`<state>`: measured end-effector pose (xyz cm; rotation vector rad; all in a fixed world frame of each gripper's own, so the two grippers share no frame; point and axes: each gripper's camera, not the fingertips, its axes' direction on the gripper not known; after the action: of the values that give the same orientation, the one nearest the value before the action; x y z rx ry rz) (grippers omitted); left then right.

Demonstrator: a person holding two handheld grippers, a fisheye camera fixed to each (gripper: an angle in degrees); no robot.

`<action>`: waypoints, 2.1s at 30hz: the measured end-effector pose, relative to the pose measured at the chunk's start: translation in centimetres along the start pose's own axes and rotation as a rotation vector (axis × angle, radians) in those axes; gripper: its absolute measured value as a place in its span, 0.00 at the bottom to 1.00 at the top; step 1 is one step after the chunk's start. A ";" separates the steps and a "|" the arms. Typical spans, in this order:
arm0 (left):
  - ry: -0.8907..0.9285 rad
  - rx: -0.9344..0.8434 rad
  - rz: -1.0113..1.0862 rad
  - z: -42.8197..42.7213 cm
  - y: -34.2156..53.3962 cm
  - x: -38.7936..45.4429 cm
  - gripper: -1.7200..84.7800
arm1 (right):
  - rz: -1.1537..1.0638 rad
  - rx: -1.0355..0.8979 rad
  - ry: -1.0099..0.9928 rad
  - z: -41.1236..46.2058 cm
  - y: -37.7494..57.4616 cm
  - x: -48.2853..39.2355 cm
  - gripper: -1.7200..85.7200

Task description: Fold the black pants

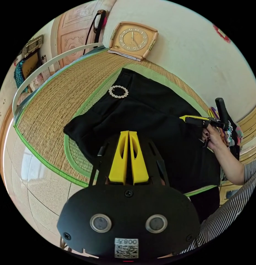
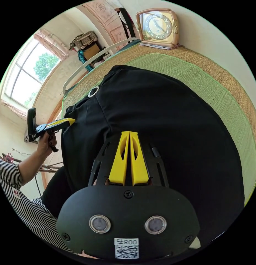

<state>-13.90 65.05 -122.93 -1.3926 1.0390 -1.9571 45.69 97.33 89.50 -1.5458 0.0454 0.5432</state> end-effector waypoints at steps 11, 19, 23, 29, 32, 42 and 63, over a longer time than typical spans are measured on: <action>0.275 -0.244 0.250 0.9 -1.1 13.1 0.02 | 0.264 0.012 0.187 -2.5 11.4 7.4 0.02; 0.263 -0.325 0.248 -0.8 -5.7 16.9 0.02 | 0.280 0.047 0.143 -1.2 14.5 8.4 0.02; 0.334 -0.303 0.309 -2.5 -8.4 21.4 0.02 | 0.308 0.101 0.170 -2.6 18.2 8.6 0.02; 0.356 -0.206 0.435 -2.0 -16.2 30.5 0.02 | 0.464 0.056 0.260 -1.9 25.8 11.8 0.02; 0.291 -0.212 0.476 -0.7 -20.1 34.9 0.02 | 0.488 0.103 0.189 -1.2 28.2 12.4 0.02; 0.287 -0.244 0.488 -3.2 -24.5 41.8 0.02 | 0.658 0.211 0.321 -4.6 39.8 15.3 0.03; 0.493 -0.282 1.053 -0.4 -38.5 87.0 0.11 | 0.957 0.177 0.693 -1.7 56.8 19.1 0.07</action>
<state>-42.91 20.31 -44.13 -0.2551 1.8278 -1.3480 42.69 97.63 29.65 -1.4062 1.3753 0.6789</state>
